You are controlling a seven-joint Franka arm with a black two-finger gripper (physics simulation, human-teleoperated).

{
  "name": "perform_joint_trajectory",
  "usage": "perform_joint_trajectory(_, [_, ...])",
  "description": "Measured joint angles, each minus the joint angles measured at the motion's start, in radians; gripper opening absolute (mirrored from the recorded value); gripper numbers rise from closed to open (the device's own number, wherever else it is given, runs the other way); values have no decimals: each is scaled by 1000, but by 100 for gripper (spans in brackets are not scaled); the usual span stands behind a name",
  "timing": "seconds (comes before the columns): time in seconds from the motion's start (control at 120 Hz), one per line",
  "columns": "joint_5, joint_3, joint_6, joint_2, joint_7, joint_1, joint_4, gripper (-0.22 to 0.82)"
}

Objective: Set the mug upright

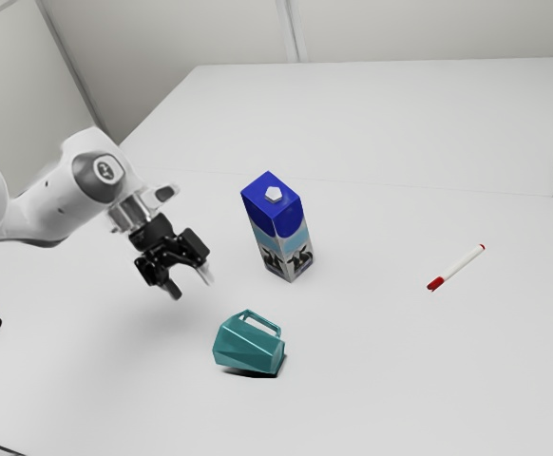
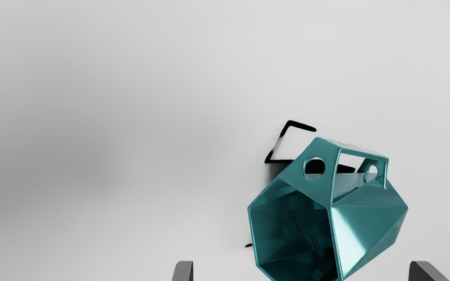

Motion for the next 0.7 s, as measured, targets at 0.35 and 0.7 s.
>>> perform_joint_trajectory(0.35, [-170,14,35,10,67,-153,-90,60])
perform_joint_trajectory(0.7, [-299,17,58,14,126,-116,-156,51])
